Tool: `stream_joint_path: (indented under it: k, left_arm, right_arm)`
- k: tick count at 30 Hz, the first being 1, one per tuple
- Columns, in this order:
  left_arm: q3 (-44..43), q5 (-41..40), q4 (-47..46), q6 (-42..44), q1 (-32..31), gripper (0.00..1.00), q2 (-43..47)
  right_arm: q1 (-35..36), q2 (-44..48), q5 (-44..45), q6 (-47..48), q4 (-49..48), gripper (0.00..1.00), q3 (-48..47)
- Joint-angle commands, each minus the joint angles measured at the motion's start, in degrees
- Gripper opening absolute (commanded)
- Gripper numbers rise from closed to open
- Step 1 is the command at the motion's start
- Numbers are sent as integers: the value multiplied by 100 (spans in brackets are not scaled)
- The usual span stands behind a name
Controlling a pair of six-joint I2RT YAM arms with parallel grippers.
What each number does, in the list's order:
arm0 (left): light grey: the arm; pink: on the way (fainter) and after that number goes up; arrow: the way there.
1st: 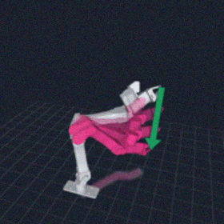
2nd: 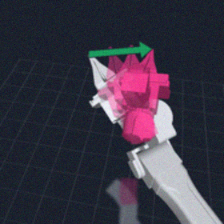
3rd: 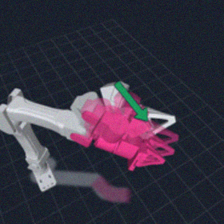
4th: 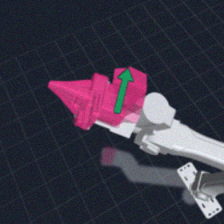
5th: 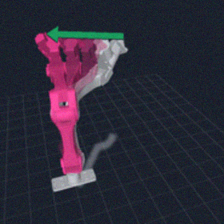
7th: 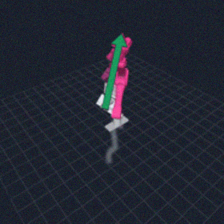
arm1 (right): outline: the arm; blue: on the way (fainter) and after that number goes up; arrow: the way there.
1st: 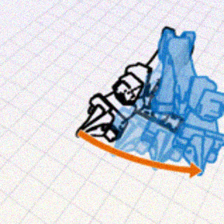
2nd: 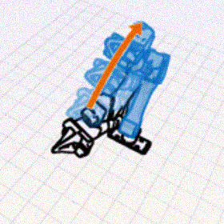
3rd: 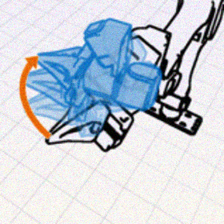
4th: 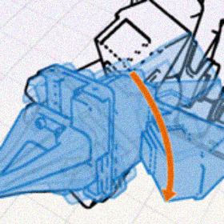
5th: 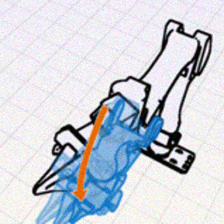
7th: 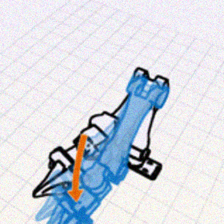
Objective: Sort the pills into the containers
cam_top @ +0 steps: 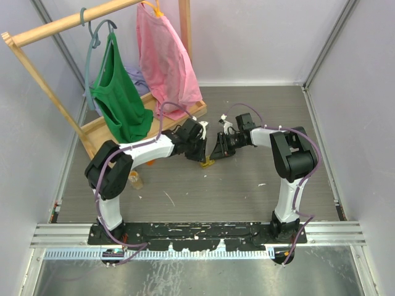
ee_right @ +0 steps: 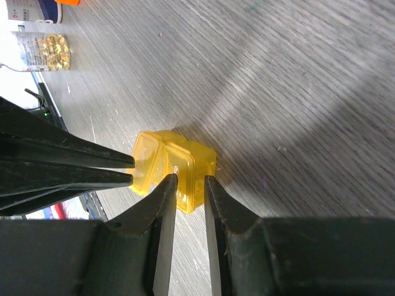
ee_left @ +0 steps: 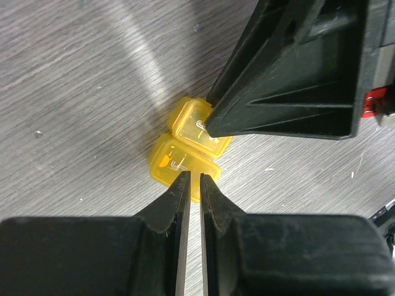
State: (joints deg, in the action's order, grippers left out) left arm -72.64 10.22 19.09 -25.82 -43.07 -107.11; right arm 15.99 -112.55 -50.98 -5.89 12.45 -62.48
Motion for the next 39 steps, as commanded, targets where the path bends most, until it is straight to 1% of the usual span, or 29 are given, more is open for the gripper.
stream_joint_path:
  k: [1, 7, 16, 19, 25, 28, 35, 39]
  left_arm:
    - [-316, -64, 60, 130, -20, 12, 379]
    - [-391, -87, 90, 130, -25, 10, 426]
    - [-344, -125, 143, 124, -30, 0, 376]
    - [-193, -163, 163, 78, -77, 0, 136]
    - [-129, -437, 499, 10, -189, 0, -655]
    - [-160, -544, 655, 12, -179, 0, -771]
    - [-444, -617, 773, 142, -181, 0, -156]
    - [-446, -418, 507, 116, -183, 2, 451]
  right_arm:
    - [76, -170, 537, 264, 170, 28, -41]
    - [71, -169, 537, 273, 179, 28, -52]
    - [78, -179, 537, 278, 188, 28, -53]
    - [77, -179, 546, 284, 188, 28, -49]
    - [72, -179, 604, 283, 205, 28, -47]
    - [73, -182, 615, 284, 214, 27, -59]
    - [76, -171, 575, 284, 214, 28, -64]
    - [79, -133, 412, 304, 208, 31, -85]
